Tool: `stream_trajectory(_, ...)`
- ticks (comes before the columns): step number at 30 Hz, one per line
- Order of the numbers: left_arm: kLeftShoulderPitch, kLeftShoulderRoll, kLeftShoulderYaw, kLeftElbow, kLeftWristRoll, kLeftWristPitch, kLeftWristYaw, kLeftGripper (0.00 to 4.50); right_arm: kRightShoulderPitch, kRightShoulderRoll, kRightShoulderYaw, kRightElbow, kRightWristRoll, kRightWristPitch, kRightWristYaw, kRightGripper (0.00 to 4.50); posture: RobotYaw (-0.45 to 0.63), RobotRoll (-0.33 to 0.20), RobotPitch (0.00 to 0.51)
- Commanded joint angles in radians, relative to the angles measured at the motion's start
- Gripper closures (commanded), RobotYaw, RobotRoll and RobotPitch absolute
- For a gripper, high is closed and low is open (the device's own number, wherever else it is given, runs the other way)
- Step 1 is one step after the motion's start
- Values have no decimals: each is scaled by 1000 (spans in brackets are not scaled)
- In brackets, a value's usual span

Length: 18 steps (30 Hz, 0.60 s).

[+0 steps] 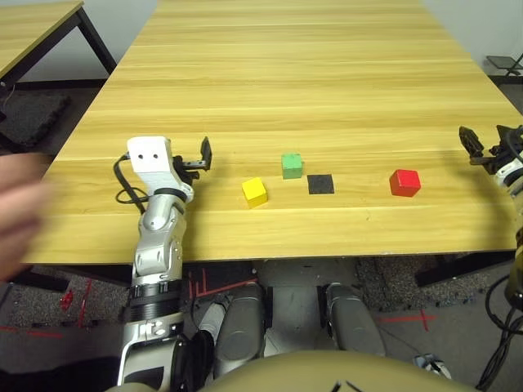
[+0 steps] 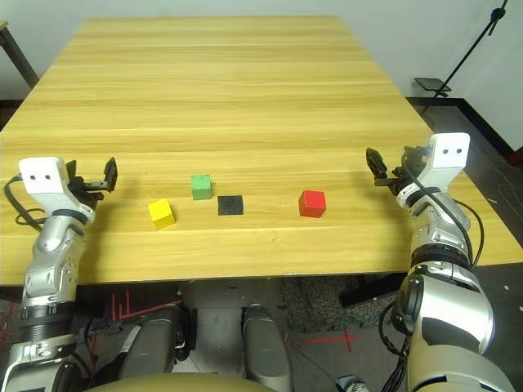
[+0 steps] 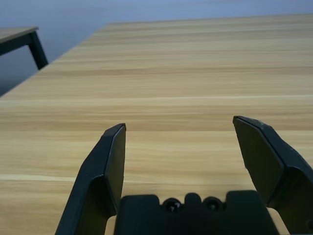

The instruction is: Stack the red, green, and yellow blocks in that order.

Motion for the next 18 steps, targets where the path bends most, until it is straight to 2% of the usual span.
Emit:
stream_trajectory(1,3,11,13,61,15,-11,24,31,6,4,-7,4,4,-6,2,0,94,-131,82)
stream_trajectory(3,-13,24,12,96,16,-4,19,31,12,-4,-4,5,-2,-8,1,0,91,-130,80)
stream_trajectory(7,-93,92,8,33,-59,62,-78,31,-6,-51,22,-54,-3,60,111,0,80,-120,99)
stream_trajectory(12,-189,252,-83,-101,-244,286,-395,31,25,-154,140,-304,11,293,475,0,99,-136,79)
stream_trajectory(15,-206,355,-143,-173,-302,379,-547,31,96,-232,230,-494,21,453,680,0,95,-151,76)
stream_trajectory(18,-209,420,-201,-199,-326,446,-647,31,139,-296,307,-627,14,535,825,0,83,-159,74)
